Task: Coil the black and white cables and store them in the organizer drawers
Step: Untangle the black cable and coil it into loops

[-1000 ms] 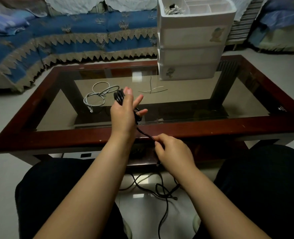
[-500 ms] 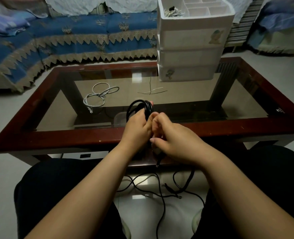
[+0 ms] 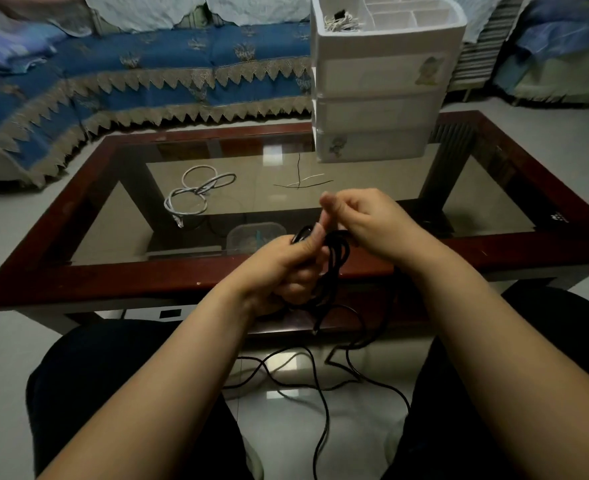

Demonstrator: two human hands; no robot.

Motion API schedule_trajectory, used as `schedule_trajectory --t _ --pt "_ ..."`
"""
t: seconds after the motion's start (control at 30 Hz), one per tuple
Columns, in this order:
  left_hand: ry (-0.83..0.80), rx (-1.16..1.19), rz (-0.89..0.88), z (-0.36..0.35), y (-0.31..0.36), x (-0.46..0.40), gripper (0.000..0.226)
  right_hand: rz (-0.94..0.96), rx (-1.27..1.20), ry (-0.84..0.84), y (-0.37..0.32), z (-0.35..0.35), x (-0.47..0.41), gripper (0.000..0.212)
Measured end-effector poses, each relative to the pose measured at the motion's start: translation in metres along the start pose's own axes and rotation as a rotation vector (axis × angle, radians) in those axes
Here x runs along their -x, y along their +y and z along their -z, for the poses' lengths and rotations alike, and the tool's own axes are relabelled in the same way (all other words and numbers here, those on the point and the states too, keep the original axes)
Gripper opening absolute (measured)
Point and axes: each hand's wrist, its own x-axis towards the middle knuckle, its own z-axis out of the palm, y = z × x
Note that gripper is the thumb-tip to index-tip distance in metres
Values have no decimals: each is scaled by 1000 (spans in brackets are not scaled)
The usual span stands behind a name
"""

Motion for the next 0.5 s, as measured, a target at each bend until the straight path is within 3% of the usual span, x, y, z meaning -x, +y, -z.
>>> schedule_trajectory --t 0.07,0.23,0.37,0.5 --pt "-23 130 19 1 1 -1 46 31 -69 -55 -2 -1 -2 69" --pt "-152 379 -12 4 5 3 43 -197 -558 -470 24 -5 -1 78" --pt "-56 371 5 5 4 5 49 -269 -787 -420 35 -20 4 34" --pt "58 333 39 1 0 7 58 -320 -943 -434 41 -27 13 12"
